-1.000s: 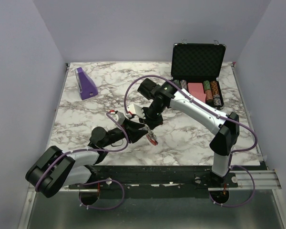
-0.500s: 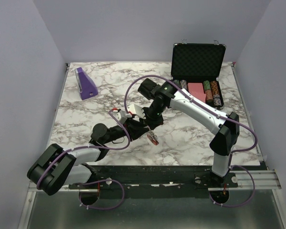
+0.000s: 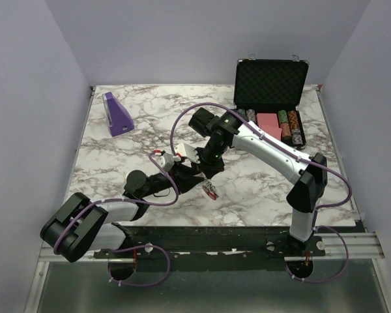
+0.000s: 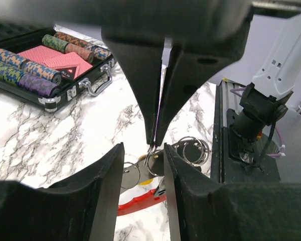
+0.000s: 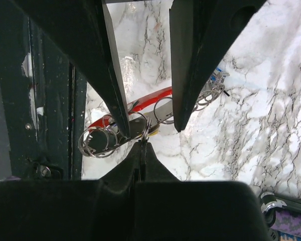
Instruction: Put the keys on the keyring
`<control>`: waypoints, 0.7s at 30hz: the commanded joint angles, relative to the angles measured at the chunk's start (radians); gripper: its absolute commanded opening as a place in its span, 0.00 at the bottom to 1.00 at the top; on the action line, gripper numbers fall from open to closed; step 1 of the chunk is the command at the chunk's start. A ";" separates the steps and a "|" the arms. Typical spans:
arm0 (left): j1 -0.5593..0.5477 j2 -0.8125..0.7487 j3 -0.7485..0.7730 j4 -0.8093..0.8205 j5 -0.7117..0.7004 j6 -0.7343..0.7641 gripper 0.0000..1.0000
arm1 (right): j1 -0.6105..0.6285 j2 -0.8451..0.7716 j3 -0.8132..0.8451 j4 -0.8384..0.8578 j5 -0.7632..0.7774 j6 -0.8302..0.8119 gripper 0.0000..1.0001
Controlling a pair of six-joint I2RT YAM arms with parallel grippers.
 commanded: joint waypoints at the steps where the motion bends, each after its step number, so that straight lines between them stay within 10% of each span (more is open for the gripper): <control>1: 0.005 0.049 -0.066 0.209 0.043 -0.039 0.47 | 0.008 0.002 0.033 -0.057 -0.069 0.003 0.01; 21: 0.052 -0.170 -0.117 0.109 0.011 0.031 0.49 | 0.007 -0.012 0.016 -0.057 -0.110 -0.012 0.01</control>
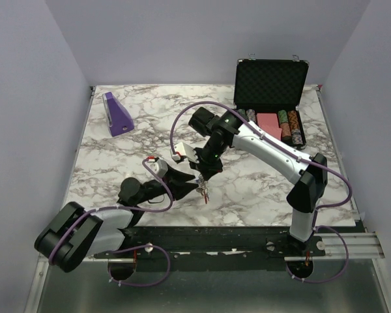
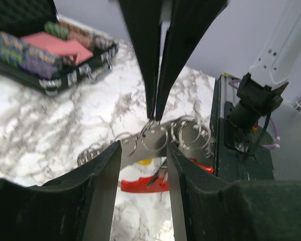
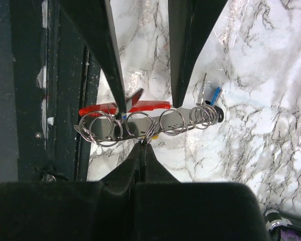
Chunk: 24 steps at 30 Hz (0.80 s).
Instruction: Put the keys on the keyring
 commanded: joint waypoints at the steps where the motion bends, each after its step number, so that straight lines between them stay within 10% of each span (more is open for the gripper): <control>1: 0.022 -0.148 -0.002 0.040 0.006 0.083 0.50 | 0.006 -0.012 0.012 -0.064 -0.045 -0.011 0.01; 24: 0.022 -0.107 0.103 -0.084 0.126 0.089 0.45 | 0.006 -0.001 0.046 -0.064 -0.091 -0.014 0.01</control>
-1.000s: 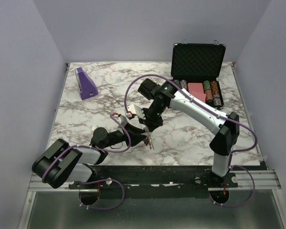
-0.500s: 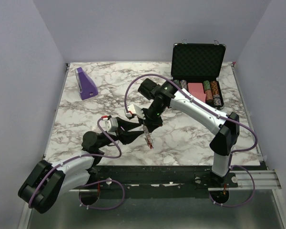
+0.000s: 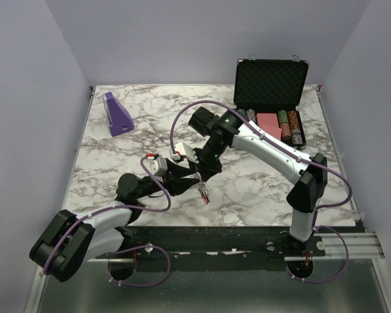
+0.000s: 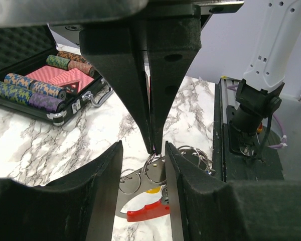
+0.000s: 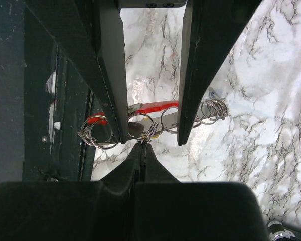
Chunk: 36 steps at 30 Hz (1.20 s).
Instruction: Put the keys on the keyring
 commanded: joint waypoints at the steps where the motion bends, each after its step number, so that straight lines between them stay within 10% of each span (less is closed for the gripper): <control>1: 0.007 0.020 0.023 0.008 0.067 0.000 0.45 | 0.006 -0.003 0.043 -0.064 -0.041 -0.008 0.01; 27: 0.005 0.067 0.052 -0.058 0.121 0.014 0.23 | 0.008 -0.007 0.040 -0.064 -0.037 -0.010 0.01; 32: 0.007 0.074 0.059 -0.063 0.141 0.013 0.00 | 0.006 -0.007 0.039 -0.064 -0.038 -0.010 0.01; 36: 0.007 0.071 0.049 -0.024 0.139 0.005 0.00 | 0.005 -0.009 0.035 -0.064 -0.043 -0.010 0.01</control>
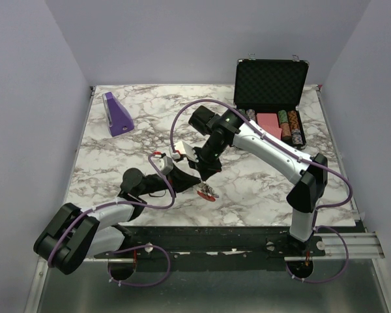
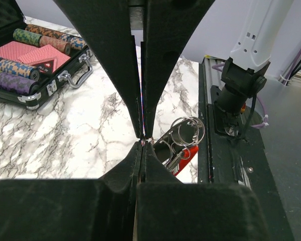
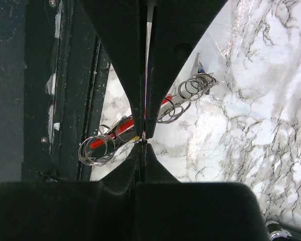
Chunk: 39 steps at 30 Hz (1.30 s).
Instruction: Put the keys on the keyring
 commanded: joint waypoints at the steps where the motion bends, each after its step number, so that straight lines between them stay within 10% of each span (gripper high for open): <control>1: 0.002 0.004 0.011 0.049 0.030 0.002 0.00 | 0.005 -0.009 0.020 -0.061 -0.041 -0.009 0.01; 16: 0.004 -0.078 -0.075 0.169 -0.030 0.002 0.00 | -0.174 -0.105 -0.077 0.055 -0.359 0.015 0.47; 30: 0.005 -0.101 -0.092 0.217 -0.059 -0.004 0.00 | -0.237 -0.343 -0.598 0.773 -0.559 0.512 0.31; 39: 0.005 0.036 -0.080 0.383 -0.067 -0.087 0.00 | -0.219 -0.389 -0.674 0.853 -0.476 0.537 0.54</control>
